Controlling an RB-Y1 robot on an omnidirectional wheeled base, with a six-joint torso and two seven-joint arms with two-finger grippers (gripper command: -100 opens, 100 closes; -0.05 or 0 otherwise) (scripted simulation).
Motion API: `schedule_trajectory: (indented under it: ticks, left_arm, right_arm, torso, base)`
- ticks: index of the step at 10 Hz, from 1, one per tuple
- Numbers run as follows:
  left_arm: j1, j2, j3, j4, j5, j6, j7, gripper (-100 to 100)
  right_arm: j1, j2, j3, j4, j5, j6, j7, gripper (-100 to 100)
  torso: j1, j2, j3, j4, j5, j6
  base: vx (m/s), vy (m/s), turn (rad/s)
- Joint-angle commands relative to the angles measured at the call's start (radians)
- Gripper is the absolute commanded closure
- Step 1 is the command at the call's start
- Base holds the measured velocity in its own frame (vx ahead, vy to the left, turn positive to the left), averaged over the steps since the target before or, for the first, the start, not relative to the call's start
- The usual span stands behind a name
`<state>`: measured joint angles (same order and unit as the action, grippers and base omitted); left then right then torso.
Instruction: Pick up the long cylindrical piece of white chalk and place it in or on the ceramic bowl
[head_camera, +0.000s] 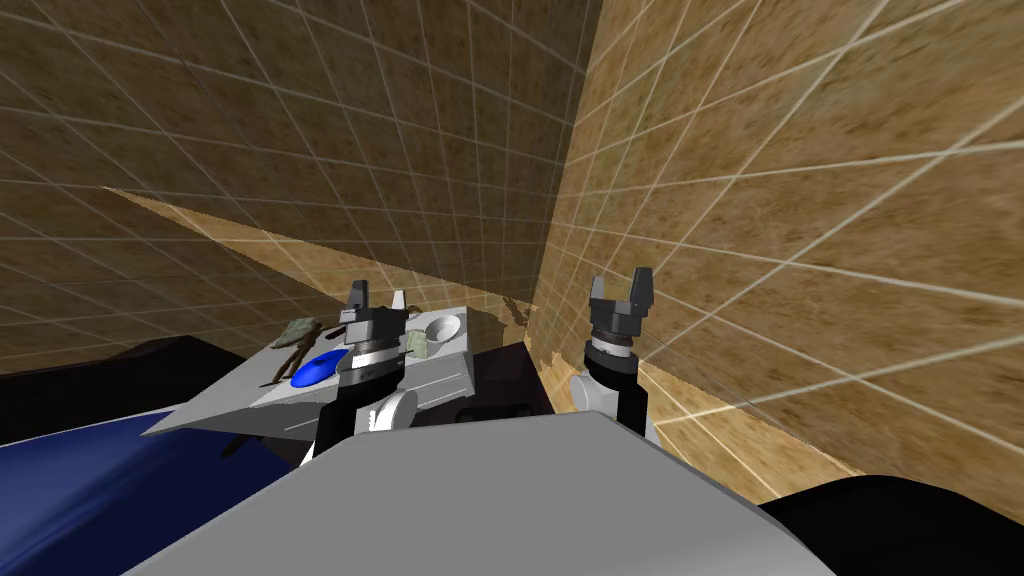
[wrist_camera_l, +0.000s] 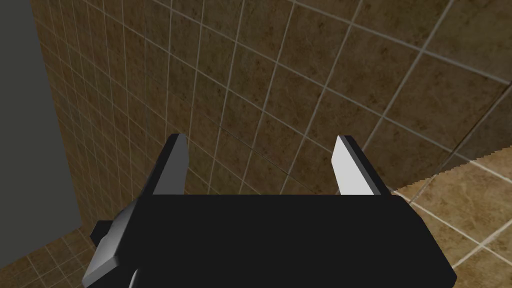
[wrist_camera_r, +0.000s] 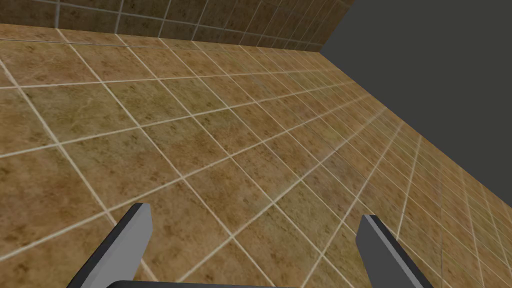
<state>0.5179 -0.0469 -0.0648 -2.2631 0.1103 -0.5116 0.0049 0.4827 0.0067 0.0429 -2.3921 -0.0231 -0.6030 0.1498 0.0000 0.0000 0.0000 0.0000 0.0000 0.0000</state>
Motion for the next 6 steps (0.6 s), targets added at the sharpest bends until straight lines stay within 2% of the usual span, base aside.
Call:
schedule_trajectory:
  ticks: [1, 4, 6]
  left_arm:
    - [-0.004, 0.044, 0.004, 0.009, 0.002, 0.004, 0.004, -100]
    - [-0.018, 0.131, 0.018, 0.043, 0.01, 0.02, 0.02, -100]
    - [-0.031, 0.171, 0.033, 0.076, 0.018, 0.037, 0.034, -100]
  right_arm:
    - [0.0, 0.0, 0.0, 0.0, 0.0, 0.0, 0.0, 0]
    - [0.0, 0.0, 0.0, 0.0, 0.0, 0.0, 0.0, 0]
    - [0.0, 0.0, 0.0, 0.0, 0.0, 0.0, 0.0, 0]
  torso:
    - [0.0, 0.0, 0.0, 0.0, 0.0, 0.0]
    - [-0.003, -0.002, -0.001, 0.0, -0.001, 0.0]
    - [-0.004, -0.003, -0.002, -0.001, -0.001, 0.0]
  base:
    - [0.01, -0.011, 0.055]
    - [0.038, -0.051, 0.098]
    - [0.05, -0.081, 0.152]
